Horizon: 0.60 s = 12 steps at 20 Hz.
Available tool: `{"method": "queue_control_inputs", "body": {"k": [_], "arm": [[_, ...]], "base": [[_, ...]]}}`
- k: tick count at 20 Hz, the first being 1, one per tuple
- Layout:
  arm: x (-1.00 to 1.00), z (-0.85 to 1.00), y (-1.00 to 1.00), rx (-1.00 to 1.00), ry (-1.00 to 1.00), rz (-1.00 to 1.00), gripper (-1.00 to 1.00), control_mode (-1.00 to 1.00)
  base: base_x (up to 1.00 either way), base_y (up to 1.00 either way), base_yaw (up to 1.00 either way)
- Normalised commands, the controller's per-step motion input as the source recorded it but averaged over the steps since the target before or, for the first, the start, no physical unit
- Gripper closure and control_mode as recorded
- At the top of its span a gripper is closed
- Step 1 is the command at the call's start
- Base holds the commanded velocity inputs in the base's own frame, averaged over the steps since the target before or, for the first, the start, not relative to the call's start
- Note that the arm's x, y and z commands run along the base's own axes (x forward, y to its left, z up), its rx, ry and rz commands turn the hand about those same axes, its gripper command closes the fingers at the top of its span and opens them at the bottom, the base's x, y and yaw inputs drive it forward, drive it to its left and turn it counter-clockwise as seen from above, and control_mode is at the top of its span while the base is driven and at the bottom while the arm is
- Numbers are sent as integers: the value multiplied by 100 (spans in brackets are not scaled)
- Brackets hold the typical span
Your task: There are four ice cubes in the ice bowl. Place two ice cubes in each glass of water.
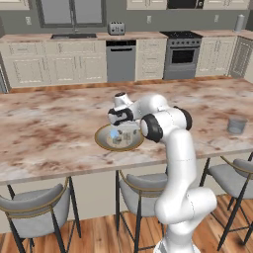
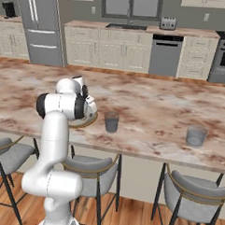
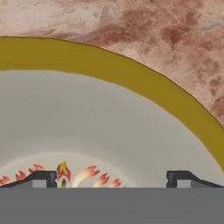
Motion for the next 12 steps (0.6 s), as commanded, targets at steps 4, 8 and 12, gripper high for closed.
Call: {"method": "queue_control_inputs", "body": {"k": [4, 8, 12], "arm": [[-2, -16, 11, 0, 1, 0, -100, -100], [-8, -6, 16, 0, 1, 0, -100, -100], [-12, -25, 13, 0, 4, 0, -100, -100]], "base": [[0, 0, 0], [0, 0, 0], [0, 0, 0]]}}
